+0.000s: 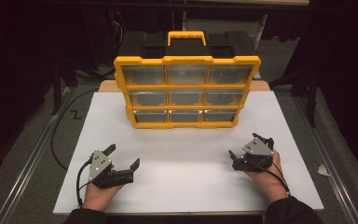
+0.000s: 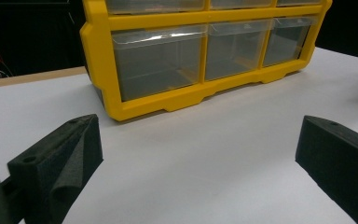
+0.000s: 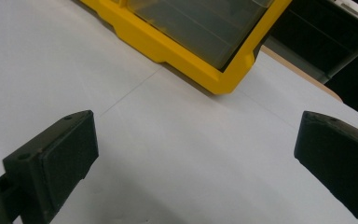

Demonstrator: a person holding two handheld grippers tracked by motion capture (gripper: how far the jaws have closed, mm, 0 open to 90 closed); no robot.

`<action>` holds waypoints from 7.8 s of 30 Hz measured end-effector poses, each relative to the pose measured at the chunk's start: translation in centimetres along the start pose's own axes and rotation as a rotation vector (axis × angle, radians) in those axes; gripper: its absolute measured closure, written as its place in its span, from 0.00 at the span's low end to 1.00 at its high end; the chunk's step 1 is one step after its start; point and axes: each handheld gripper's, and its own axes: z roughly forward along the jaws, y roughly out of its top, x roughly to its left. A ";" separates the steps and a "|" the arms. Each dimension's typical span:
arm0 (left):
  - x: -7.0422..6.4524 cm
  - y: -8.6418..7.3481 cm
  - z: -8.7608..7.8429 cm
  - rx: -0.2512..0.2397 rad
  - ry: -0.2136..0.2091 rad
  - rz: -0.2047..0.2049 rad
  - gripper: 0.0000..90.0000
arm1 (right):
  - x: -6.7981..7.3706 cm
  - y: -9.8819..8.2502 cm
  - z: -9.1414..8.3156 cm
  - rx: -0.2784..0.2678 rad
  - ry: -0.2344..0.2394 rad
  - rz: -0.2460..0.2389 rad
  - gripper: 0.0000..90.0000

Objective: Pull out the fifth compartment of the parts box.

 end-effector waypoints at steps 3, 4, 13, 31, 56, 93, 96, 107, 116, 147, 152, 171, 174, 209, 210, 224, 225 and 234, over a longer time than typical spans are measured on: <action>0.0 0.0 0.0 -0.002 -0.001 0.001 0.01 | 0.4 0.0 0.1 0.015 -0.005 -0.044 0.01; 0.0 0.0 0.0 -0.003 -0.001 0.001 0.01 | 0.5 0.0 0.1 0.018 -0.008 -0.055 0.01; -0.1 0.0 0.0 0.001 -0.009 0.008 0.01 | 1.3 0.3 0.0 0.036 -0.046 -0.162 0.01; -0.2 0.0 0.0 0.003 -0.017 0.012 0.01 | 2.8 1.1 -0.7 0.055 -0.126 -0.406 0.01; -0.2 0.0 0.0 0.002 -0.019 0.013 0.01 | 4.8 1.5 -1.1 0.091 -0.218 -0.743 0.01; -0.4 0.1 0.1 0.028 -0.032 0.040 0.01 | 7.4 2.5 -0.9 0.043 -0.305 -0.896 0.33; -0.5 0.1 0.2 0.029 -0.039 0.043 0.01 | 7.9 2.8 -0.7 0.036 -0.317 -0.894 0.36; -0.6 0.1 0.0 0.017 -0.045 0.040 0.01 | 9.5 5.1 0.2 -0.010 -0.356 -0.938 0.43; -0.5 0.1 0.0 0.016 -0.046 0.035 0.01 | 9.7 7.0 1.0 -0.036 -0.380 -0.929 0.46; -0.4 0.1 0.0 0.008 -0.056 0.030 0.01 | 9.7 14.1 3.1 -0.112 -0.458 -0.895 0.56; -0.4 0.1 0.0 0.009 -0.059 0.028 0.00 | 9.5 15.5 3.0 -0.133 -0.473 -0.915 0.58; -0.2 0.0 -0.1 0.014 -0.063 0.015 0.00 | 8.9 18.4 4.9 -0.128 -0.500 -0.929 0.72; -0.3 0.0 -0.1 0.011 -0.065 0.015 0.00 | 8.7 18.8 5.2 -0.127 -0.511 -0.985 0.74; -0.2 0.1 0.0 0.007 -0.076 0.016 0.00 | 9.5 19.2 5.9 -0.119 -0.535 -0.991 0.90; -0.2 0.1 0.0 0.007 -0.076 0.016 0.00 | 9.5 19.3 5.9 -0.115 -0.533 -0.996 0.91; -0.2 0.1 0.0 0.006 -0.077 0.015 0.00 | 10.0 18.7 4.5 -0.123 -0.525 -1.005 0.91; -0.3 0.1 0.0 0.005 -0.077 0.015 0.00 | 10.1 18.7 4.3 -0.122 -0.525 -1.001 0.91; -0.3 0.2 0.0 0.007 -0.079 0.017 0.00 | 10.3 18.4 3.7 -0.128 -0.522 -0.999 0.91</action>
